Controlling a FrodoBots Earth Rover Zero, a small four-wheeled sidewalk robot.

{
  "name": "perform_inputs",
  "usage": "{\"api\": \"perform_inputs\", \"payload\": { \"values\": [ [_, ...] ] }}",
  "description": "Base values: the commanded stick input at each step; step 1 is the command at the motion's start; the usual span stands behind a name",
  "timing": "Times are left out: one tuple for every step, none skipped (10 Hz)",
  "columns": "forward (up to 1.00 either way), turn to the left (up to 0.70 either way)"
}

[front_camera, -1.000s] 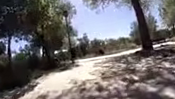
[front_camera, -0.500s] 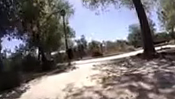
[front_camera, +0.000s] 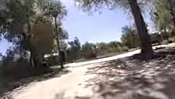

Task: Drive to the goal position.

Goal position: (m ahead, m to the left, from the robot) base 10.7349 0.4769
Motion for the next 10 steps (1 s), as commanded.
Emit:
{"api": "perform_inputs", "payload": {
  "values": [
    [0.85, 0.0],
    [0.85, 0.0],
    [0.85, 0.0],
    [0.85, 0.0],
    [0.85, 0.0],
    [0.85, 0.0],
    [0.85, 0.0],
    [0.85, 0.0],
    [0.85, 0.0],
    [0.85, 0.0]
  ]
}}
